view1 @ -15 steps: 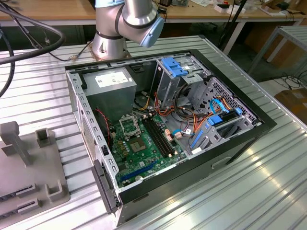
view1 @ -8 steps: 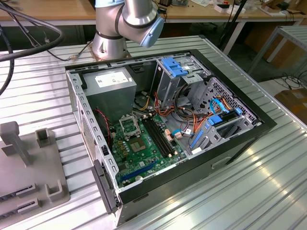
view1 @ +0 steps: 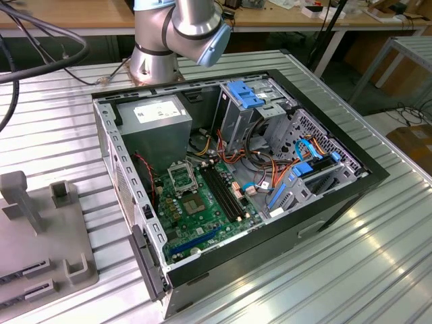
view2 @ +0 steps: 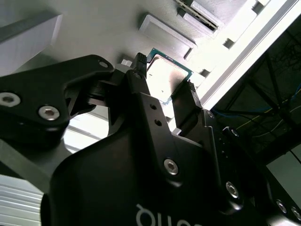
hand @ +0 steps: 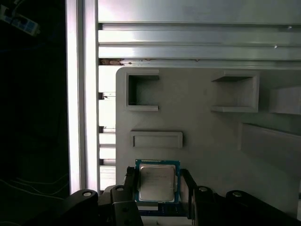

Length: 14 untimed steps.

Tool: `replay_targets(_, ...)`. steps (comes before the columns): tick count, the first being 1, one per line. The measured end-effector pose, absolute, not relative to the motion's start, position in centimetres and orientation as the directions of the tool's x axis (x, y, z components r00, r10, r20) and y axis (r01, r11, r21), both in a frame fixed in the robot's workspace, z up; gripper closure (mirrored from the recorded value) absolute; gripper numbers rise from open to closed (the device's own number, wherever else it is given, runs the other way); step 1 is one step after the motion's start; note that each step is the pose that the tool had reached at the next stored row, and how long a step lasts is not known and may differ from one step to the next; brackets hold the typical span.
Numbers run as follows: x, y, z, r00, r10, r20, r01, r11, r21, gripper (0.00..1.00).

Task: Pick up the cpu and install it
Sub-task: 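Pick up the cpu and move it towards the insertion slot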

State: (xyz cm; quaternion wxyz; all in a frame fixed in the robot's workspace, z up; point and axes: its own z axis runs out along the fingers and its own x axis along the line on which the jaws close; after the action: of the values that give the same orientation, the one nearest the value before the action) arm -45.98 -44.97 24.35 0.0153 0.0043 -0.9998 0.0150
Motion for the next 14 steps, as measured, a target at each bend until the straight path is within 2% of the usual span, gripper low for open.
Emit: replay_targets(14,-45.98,-44.97,24.91,-0.999,-0.008,0.031,-0.009,1.0,-0.03,0.53)
